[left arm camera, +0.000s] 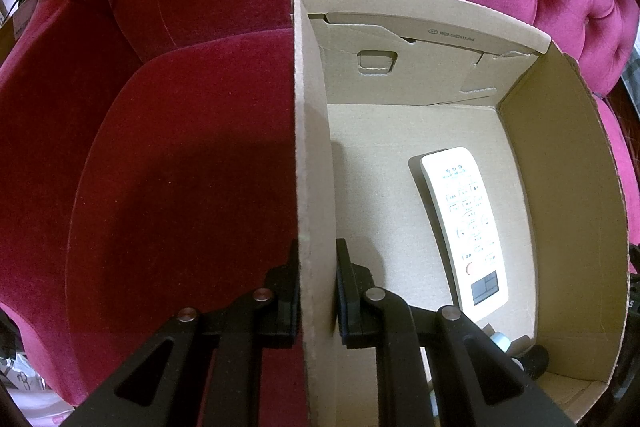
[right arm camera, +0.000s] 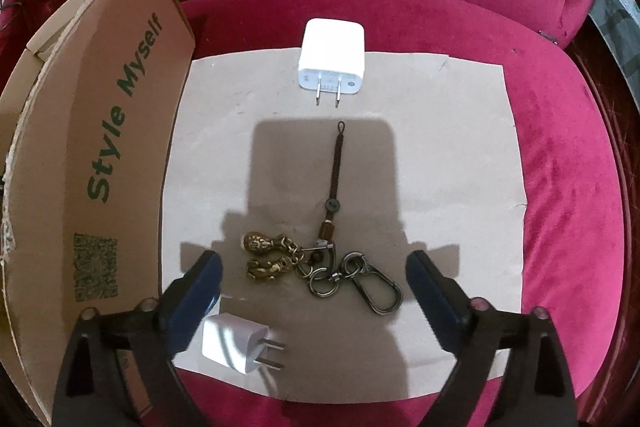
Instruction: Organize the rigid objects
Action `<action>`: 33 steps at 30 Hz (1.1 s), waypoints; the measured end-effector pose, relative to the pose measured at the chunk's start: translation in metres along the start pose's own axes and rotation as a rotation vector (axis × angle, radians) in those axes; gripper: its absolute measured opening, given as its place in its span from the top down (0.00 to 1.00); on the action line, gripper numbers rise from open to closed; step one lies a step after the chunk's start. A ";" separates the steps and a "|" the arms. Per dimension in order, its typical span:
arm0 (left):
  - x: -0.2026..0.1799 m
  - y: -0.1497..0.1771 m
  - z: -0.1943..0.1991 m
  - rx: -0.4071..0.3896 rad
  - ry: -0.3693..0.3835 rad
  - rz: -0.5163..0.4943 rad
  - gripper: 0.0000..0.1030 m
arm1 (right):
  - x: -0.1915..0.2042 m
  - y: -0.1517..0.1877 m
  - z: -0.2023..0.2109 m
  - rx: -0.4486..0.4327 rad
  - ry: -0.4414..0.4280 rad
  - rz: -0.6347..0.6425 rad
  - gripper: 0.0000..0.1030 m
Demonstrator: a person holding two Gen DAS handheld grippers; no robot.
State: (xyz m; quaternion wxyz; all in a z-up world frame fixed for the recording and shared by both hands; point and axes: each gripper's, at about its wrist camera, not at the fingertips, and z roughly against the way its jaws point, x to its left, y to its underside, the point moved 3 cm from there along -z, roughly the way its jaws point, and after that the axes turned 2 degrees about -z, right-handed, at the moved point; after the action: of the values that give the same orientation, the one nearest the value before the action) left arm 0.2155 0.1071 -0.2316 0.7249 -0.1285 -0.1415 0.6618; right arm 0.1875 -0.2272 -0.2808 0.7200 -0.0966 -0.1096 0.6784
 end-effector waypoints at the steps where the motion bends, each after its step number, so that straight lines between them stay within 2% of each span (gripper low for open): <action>1: 0.000 0.000 0.000 0.000 0.000 0.001 0.86 | -0.001 0.000 0.000 -0.002 0.004 0.000 0.06; 5: 0.000 0.000 0.000 0.000 0.000 0.001 0.86 | -0.003 0.001 -0.004 -0.004 0.014 -0.008 0.01; 14: -0.001 0.000 0.000 0.000 0.001 0.000 0.86 | -0.007 0.004 -0.033 0.025 0.042 -0.024 0.00; 24: -0.002 0.000 0.000 0.001 0.000 0.000 0.86 | -0.010 0.004 -0.035 0.008 0.043 -0.035 0.00; 26: -0.001 0.000 0.000 0.002 0.000 0.000 0.86 | -0.009 0.006 -0.033 0.007 0.033 -0.039 0.05; 27: -0.002 0.000 0.000 0.001 0.000 0.000 0.86 | -0.009 0.006 -0.031 0.004 0.031 -0.035 0.12; 28: -0.001 0.000 0.000 0.001 0.000 0.000 0.86 | -0.007 0.006 -0.029 -0.007 0.025 -0.021 0.25; 29: -0.001 -0.001 0.000 0.001 -0.001 -0.001 0.86 | -0.004 0.006 -0.026 -0.014 0.022 -0.011 0.34; 30: -0.002 -0.001 0.000 0.002 -0.001 -0.001 0.86 | 0.000 0.006 -0.022 -0.022 0.012 0.008 0.51; 31: -0.001 -0.001 0.000 0.002 -0.001 -0.001 0.86 | 0.003 0.006 -0.021 -0.021 0.004 0.019 0.78; 32: -0.002 -0.001 0.000 0.001 -0.001 -0.001 0.86 | 0.007 0.005 -0.020 -0.020 -0.009 0.028 0.87; 33: -0.002 -0.001 0.000 0.001 -0.001 -0.001 0.86 | 0.007 0.004 -0.020 -0.020 -0.004 0.027 0.87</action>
State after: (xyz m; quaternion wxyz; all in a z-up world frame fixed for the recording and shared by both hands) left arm 0.2156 0.1050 -0.2312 0.7253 -0.1277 -0.1415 0.6615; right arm 0.1896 -0.2193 -0.3011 0.7096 -0.1039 -0.1164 0.6871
